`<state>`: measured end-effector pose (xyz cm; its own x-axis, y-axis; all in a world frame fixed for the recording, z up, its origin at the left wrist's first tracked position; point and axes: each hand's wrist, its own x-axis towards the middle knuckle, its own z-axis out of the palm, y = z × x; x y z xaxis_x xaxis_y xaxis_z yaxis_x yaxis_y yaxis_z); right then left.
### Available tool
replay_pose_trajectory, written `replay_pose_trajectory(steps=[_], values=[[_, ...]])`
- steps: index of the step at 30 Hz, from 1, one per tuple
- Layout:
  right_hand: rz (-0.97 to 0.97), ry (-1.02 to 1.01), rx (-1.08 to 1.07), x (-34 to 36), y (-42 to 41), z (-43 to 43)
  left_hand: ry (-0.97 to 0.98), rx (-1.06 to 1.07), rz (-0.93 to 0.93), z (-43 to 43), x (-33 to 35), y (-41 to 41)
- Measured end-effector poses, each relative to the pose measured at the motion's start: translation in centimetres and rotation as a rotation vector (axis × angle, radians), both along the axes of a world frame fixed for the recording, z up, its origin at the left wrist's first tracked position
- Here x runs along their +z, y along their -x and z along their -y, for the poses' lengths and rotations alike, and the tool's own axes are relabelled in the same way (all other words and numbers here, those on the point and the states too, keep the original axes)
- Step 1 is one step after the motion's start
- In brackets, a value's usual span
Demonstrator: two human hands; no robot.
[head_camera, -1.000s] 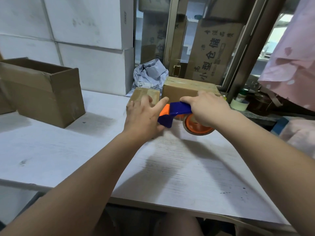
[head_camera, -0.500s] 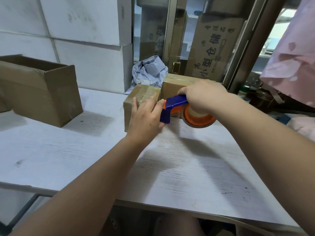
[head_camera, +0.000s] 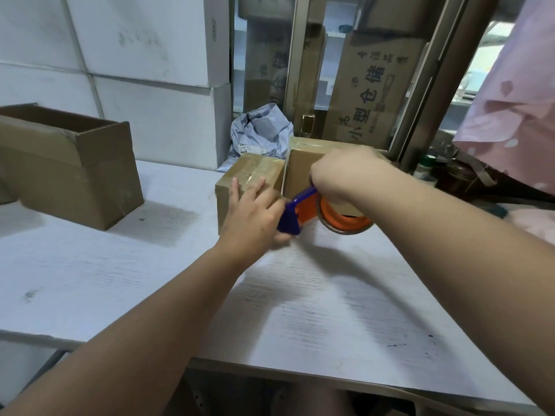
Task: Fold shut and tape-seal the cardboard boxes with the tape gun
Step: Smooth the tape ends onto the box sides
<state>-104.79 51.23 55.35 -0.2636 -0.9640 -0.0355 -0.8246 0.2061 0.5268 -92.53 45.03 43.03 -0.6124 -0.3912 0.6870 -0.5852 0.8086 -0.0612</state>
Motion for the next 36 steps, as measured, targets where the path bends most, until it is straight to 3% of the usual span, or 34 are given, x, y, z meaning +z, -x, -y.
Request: replay_pose_trajectory(steps=[4, 9, 15, 21, 25, 36], values=[[0.079, -0.046, -0.020, -2.1, 1.3, 0.7, 0.031, 0.050, 0.178, -0.1, -0.2, -0.4], [0.179, -0.122, 0.015, -2.5, 3.4, 1.2, -0.170, 0.100, 0.431, -0.8, 2.2, -0.2], [0.379, -0.303, 0.014, -2.9, 4.3, 0.3, -0.260, 0.042, 0.547, -0.4, 3.5, -1.2], [0.546, -0.177, 0.011, -4.3, 5.2, -0.4, -0.352, -0.015, 0.593, -0.8, 4.5, -1.0], [0.768, -0.113, -0.087, -5.2, 7.1, -1.0, -0.429, -0.077, 0.510, -1.0, 5.2, -1.0], [0.925, -0.058, -0.320, -6.7, 10.1, -3.0, -0.379, -0.053, 0.331, -0.8, 5.0, -1.1]])
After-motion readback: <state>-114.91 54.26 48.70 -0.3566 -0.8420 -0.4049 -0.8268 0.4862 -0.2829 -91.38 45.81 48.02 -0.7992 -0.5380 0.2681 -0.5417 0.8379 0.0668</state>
